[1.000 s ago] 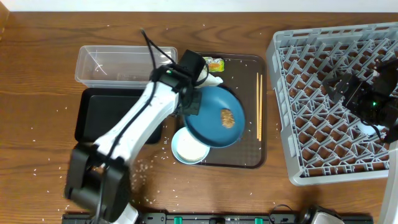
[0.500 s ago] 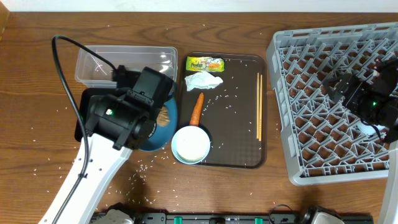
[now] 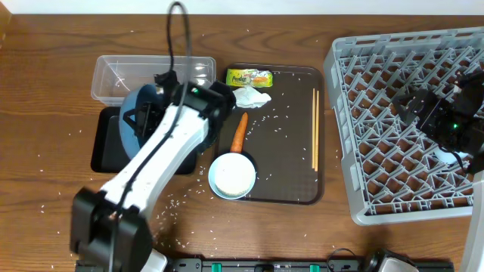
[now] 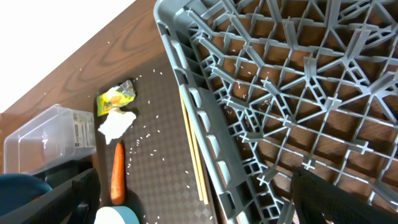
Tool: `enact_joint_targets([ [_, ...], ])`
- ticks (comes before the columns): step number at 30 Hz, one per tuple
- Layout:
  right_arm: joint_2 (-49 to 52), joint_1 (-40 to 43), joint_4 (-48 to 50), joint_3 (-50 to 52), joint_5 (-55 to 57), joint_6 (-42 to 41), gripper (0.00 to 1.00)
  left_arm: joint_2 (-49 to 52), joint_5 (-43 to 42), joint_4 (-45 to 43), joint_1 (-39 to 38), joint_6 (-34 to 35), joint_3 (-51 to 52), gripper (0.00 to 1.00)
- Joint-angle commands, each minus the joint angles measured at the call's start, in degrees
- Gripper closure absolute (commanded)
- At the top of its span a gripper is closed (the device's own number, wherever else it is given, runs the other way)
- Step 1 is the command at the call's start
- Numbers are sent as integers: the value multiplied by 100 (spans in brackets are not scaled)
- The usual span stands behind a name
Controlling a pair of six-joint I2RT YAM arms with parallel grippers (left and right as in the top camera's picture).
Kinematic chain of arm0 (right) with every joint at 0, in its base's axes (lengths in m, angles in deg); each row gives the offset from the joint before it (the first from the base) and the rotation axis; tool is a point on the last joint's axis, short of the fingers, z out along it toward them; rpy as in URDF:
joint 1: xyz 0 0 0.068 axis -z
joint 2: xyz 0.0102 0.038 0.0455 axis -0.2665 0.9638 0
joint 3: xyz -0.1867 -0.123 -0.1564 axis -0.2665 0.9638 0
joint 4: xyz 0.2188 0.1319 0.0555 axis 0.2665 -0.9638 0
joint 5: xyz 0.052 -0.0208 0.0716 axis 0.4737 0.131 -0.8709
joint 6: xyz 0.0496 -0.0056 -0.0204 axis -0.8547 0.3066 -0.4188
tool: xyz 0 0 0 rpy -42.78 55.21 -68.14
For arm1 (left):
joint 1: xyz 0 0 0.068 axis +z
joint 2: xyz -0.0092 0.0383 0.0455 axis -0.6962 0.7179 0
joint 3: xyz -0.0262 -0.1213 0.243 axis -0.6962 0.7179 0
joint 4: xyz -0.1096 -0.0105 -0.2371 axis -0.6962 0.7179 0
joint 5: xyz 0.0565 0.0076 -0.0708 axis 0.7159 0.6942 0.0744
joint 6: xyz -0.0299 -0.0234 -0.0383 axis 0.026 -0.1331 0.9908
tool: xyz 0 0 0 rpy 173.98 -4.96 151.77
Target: Sort waste into correct bins and load items into the dishwasher rack
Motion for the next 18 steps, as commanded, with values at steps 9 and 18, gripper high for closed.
enact_joint_targets([
  [9,-17,-33,4,-61,-7,76,9,251,1217,505,-7,990,9,94],
  [18,-20,-33,0,-61,-7,76,8,251,1248,444,15,1058,-2,94],
])
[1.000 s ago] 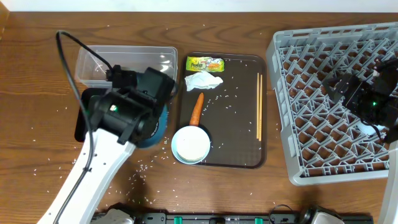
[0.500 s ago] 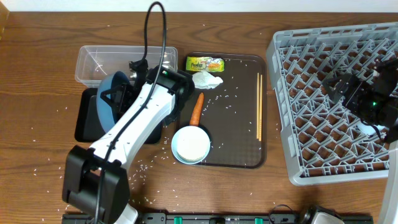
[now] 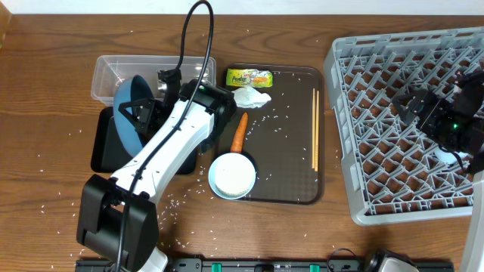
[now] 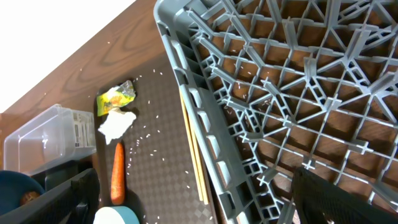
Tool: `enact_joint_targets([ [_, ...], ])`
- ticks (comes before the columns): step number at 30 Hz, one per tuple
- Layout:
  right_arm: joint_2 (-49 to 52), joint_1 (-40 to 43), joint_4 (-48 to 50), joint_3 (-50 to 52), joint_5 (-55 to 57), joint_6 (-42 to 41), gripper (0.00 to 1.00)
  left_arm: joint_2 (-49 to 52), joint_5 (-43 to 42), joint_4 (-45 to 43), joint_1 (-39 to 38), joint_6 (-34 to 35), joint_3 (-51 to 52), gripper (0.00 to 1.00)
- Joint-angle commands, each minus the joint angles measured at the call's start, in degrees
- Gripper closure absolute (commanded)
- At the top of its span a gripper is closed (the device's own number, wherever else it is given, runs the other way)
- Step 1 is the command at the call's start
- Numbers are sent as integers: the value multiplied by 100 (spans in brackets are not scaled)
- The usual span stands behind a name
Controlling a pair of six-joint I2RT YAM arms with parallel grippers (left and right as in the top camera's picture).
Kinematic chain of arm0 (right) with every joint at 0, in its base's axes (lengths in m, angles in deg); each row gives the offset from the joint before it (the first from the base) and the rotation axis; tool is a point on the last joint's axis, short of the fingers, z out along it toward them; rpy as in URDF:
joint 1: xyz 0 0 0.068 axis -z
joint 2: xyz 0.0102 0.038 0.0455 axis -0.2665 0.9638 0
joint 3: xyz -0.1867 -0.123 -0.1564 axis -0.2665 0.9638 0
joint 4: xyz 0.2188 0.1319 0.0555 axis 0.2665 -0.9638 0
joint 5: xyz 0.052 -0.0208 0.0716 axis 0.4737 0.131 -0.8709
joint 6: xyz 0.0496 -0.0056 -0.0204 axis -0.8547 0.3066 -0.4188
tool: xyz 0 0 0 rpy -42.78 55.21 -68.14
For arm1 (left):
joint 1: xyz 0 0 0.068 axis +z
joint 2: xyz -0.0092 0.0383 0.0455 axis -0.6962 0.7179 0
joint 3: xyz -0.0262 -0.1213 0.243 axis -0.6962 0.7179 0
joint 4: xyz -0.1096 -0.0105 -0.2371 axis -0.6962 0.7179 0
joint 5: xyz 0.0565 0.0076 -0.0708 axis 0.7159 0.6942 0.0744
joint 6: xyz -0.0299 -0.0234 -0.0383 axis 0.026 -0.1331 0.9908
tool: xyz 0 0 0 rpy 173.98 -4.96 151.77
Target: Sort waste into correct bins and load items into the dishwasher rack
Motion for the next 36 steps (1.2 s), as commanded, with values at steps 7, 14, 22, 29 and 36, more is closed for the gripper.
enact_joint_targets([
  [7,-20,-33,13,-61,-7,31,8,-26,271,46,-11,175,9,94],
  [14,-20,-35,7,-61,-50,-13,8,-26,282,105,-31,173,15,94],
  [22,-20,-35,37,-61,-50,-52,8,-26,262,61,-120,-87,22,94],
  [29,-20,-35,68,-61,-79,-142,8,-26,243,2,-306,-151,24,94],
  [36,-20,-44,59,-61,-223,96,6,-83,-138,0,-197,-127,-79,94],
])
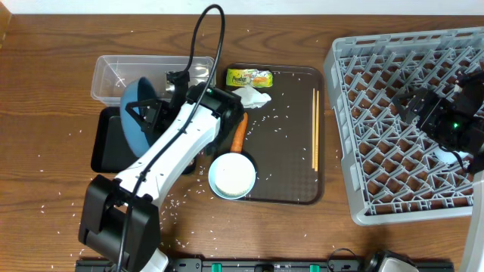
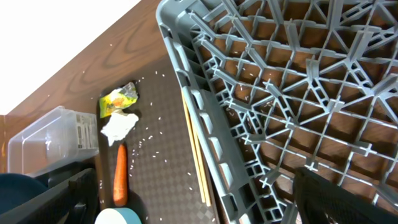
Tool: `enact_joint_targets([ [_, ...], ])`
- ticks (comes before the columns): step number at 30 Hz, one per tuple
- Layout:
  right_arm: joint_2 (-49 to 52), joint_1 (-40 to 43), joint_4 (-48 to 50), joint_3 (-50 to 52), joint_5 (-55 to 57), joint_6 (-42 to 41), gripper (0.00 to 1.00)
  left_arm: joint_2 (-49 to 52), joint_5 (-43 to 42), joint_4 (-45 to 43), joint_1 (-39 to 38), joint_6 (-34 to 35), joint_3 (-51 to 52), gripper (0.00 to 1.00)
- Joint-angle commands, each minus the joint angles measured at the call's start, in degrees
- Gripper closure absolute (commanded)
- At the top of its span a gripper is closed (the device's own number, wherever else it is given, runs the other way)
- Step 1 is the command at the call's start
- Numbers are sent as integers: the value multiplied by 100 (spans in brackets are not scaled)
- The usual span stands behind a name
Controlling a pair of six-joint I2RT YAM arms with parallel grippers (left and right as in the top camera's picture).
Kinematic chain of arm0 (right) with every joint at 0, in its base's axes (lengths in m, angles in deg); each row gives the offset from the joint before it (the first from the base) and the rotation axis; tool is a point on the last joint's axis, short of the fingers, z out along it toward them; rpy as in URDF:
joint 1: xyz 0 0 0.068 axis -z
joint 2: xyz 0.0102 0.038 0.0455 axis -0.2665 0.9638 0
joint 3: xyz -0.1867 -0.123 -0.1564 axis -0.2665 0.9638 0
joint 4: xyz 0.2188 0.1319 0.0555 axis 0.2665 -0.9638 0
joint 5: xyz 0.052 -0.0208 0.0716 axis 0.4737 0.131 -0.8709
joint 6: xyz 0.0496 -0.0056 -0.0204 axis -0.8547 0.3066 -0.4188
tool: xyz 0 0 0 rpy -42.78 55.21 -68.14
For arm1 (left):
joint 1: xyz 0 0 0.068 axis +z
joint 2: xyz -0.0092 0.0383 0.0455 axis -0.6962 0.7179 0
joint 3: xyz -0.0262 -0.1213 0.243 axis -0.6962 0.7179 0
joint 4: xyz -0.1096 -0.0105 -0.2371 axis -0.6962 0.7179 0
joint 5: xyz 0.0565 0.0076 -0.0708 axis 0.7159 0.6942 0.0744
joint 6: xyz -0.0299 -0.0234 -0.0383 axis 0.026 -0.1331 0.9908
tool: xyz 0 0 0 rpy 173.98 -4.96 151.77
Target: Sort waste into correct bins and load items into the dishwasher rack
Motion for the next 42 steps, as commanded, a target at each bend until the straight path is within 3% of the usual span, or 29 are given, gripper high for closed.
enact_joint_targets([
  [1,-20,-44,9,-61,-214,197,6,-133,-162,28,28,13,-140,94],
  [6,-20,-48,15,-61,-671,450,7,-680,-1202,-61,9,-26,-824,94],
  [8,-20,-83,15,-61,-992,680,8,-920,-1869,-378,-35,-437,-1119,94],
  [13,-20,-516,13,-61,-1434,1438,11,-1757,-4859,-2129,-177,-2240,-1335,94],
  [16,-17,-946,24,-61,-1434,1543,10,-2026,-5993,-2734,-214,-2529,-1335,94],
  [22,24,-1910,319,-48,-1432,1543,9,-2129,-6883,-3217,-424,-2693,-1335,94],
  [28,221,-2673,573,-44,-702,1176,13,-2122,-6944,-3399,-748,-2715,-1331,94],
  [30,363,-2881,599,-44,-345,1062,21,-2124,-6944,-3456,-811,-2715,-1331,94],
  [32,509,-3032,647,-44,-407,1064,39,-2127,-6944,-3530,-852,-2715,-1331,94],
  [34,616,-3161,695,-44,-507,1069,64,-2129,-6946,-3585,-879,-2712,-1331,94],
  [35,645,-3198,710,-46,-457,1067,85,-2127,-6946,-3604,-879,-2712,-1331,94],
  [36,654,-3202,721,-46,-334,1064,99,-2127,-6946,-3624,-879,-2712,-1331,94],
  [38,621,-3150,780,-48,-140,1067,99,-2127,-6944,-3661,-879,-2712,-1331,93],
  [41,492,-2944,979,-50,518,1064,99,-2127,-6944,-3692,-876,-2712,-1331,54],
  [42,444,-2848,1060,-50,866,1049,99,-2129,-6944,-3692,-876,-2712,-1331,47],
])
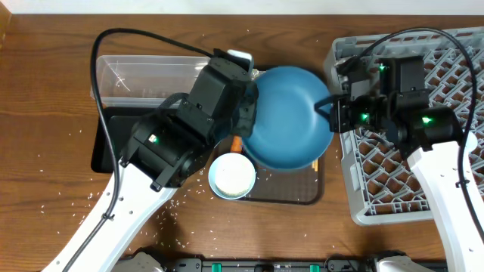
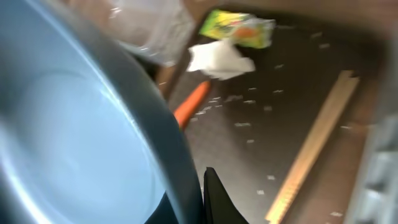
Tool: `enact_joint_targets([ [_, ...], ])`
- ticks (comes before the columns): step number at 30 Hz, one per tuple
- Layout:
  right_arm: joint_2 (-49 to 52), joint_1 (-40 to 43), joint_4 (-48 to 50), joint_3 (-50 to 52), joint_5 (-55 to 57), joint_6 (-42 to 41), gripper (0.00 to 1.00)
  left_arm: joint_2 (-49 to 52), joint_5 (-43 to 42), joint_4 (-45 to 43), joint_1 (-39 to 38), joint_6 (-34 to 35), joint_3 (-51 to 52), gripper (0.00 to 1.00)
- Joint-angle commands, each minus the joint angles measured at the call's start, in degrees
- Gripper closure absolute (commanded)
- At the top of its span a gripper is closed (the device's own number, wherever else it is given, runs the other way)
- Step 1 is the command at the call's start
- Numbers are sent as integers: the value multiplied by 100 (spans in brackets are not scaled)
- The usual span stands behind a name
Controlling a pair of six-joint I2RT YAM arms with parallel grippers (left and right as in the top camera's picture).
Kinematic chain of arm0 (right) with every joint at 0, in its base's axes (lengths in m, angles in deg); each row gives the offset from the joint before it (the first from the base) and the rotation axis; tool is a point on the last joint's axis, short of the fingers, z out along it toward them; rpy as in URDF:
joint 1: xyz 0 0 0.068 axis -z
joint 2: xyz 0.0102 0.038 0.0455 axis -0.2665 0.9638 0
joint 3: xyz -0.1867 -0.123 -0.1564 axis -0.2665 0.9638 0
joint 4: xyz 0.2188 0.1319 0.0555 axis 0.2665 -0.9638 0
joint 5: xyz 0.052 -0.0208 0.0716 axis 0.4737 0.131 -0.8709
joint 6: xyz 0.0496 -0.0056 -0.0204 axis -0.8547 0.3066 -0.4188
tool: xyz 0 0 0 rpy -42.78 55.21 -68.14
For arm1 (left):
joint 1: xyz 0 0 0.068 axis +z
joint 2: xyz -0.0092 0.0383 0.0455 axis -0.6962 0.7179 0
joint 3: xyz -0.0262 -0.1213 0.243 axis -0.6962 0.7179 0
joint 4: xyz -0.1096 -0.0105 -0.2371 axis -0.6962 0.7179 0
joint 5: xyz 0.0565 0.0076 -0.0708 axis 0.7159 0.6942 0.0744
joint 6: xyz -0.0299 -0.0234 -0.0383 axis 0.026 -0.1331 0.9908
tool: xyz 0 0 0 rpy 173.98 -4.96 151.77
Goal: Sort waste into correct bins and load items into the dishwasher rack
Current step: 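Pass the blue plate from the left gripper to the right gripper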
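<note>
A large blue bowl [image 1: 291, 117] hangs over the brown tray [image 1: 287, 193], held at both sides. My left gripper [image 1: 251, 113] is shut on its left rim. My right gripper [image 1: 333, 115] is shut on its right rim, and the right wrist view shows the rim pinched between the two fingers of the right gripper [image 2: 202, 196] with the bowl [image 2: 74, 137] filling the left half. The grey dishwasher rack [image 1: 423, 189] stands at the right. On the tray lie a carrot [image 2: 191, 102], a white napkin [image 2: 221, 59], a yellow-green wrapper [image 2: 239, 28] and chopsticks [image 2: 317, 140].
A small white bowl [image 1: 232, 175] sits at the tray's front left corner. A clear plastic container [image 1: 140, 74] stands at the back left with a black bin [image 1: 106, 143] just in front of it. Rice grains are scattered over the table and tray.
The blue bowl has moved right, from beside the clear container to above the tray. My right gripper has come from over the rack to the bowl's right rim and shut on it.
My left gripper held the blue bowl tilted over the black bin, then by the clear container, while my right gripper stayed open over the rack. Now the bowl hangs over the tray near the rack, with both grippers on its rim.
</note>
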Motion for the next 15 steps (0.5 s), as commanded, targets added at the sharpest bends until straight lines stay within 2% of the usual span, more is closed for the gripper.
enact_joint_targets([
  [1,-245,332,223,-52,1335,-109,99,-33,-39,-9,-4,-28,-66,39],
  [2,-286,470,319,-52,1886,-197,99,-33,-39,-9,-4,-28,-66,31],
  [6,-337,1016,822,-52,4686,-492,99,-44,-39,-2,-4,-28,-66,28],
  [10,-269,1366,1635,-52,7455,-420,99,-44,-39,20,-4,-28,-66,27],
  [11,-201,1434,1993,-52,8054,-144,99,-44,-39,20,-4,-28,-66,27],
  [15,146,1550,2988,-52,8596,1602,99,-44,-44,39,-4,-28,-66,27],
])
